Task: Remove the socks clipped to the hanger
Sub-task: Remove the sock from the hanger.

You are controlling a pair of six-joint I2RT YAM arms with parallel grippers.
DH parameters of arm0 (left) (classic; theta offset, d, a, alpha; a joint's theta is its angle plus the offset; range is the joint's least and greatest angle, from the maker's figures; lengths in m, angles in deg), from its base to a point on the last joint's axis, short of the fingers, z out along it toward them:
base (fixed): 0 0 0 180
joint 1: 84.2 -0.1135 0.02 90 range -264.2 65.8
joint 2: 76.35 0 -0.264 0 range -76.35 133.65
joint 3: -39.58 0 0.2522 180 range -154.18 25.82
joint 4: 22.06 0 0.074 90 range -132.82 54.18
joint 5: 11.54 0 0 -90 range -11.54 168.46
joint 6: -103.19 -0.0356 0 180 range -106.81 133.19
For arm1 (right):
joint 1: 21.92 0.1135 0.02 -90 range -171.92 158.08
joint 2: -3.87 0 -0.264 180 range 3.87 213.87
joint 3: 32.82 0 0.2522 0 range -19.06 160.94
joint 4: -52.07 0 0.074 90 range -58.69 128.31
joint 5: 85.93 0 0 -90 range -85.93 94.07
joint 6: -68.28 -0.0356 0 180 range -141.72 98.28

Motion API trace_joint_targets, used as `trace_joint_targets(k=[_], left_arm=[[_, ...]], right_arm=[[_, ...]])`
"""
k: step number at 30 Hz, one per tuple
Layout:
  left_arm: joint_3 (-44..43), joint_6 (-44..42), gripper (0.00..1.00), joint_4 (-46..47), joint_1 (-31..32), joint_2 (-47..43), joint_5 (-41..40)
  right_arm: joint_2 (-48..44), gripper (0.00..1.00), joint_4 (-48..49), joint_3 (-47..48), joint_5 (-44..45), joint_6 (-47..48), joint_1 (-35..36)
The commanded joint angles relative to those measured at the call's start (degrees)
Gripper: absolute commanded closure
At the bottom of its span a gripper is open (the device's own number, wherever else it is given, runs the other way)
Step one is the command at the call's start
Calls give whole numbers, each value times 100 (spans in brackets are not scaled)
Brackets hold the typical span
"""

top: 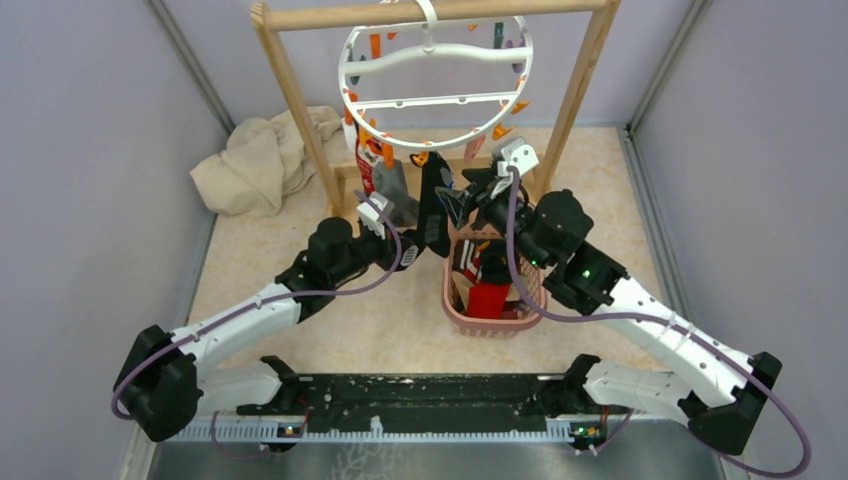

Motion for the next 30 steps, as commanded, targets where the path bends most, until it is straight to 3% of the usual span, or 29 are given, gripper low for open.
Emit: trace_joint_targets(k=[1, 17, 30], left_arm=[[-243, -53, 100, -100, 75, -204, -14], [-655, -71, 100, -552, 305, -405, -22], [-839, -53, 100, -843, 349, -572, -32]], right_arm=[[154, 40, 842, 20, -258, 151, 95], [294, 33, 1738, -389, -642, 396, 93], [197, 32, 1767, -530, -760, 281, 95]])
